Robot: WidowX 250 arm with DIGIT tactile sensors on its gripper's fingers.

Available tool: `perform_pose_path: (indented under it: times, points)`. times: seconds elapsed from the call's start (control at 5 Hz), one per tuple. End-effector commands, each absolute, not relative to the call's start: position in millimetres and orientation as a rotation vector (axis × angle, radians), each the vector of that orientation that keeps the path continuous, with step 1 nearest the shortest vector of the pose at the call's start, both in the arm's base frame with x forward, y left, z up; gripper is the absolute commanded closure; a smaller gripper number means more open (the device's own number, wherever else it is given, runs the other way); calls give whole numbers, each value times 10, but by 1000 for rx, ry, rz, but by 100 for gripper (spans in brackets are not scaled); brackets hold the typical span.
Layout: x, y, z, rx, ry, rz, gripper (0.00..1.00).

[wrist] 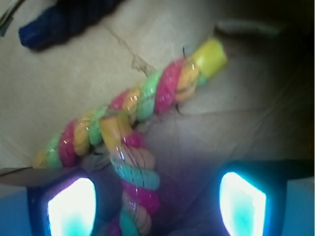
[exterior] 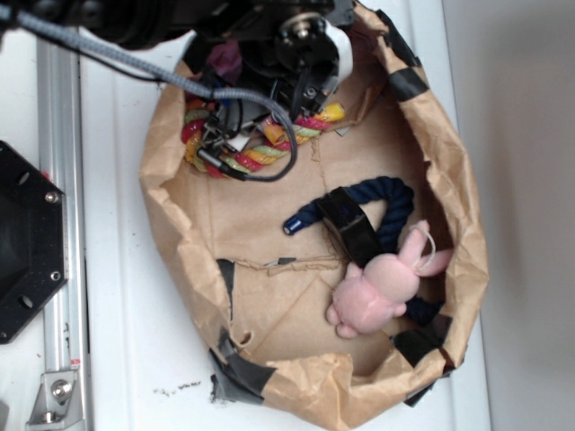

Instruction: Grab the multicolored rope.

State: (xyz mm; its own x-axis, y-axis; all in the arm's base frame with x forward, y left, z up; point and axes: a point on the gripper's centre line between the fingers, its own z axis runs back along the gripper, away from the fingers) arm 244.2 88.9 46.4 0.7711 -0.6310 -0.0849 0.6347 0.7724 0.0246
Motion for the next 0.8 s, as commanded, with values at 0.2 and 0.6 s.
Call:
perform_pose_path:
  times: [0.2, 0.6]
  points:
    - [2357, 634, 93, 59, 50, -691, 2]
    - [2366, 661, 126, 52, 56, -651, 100]
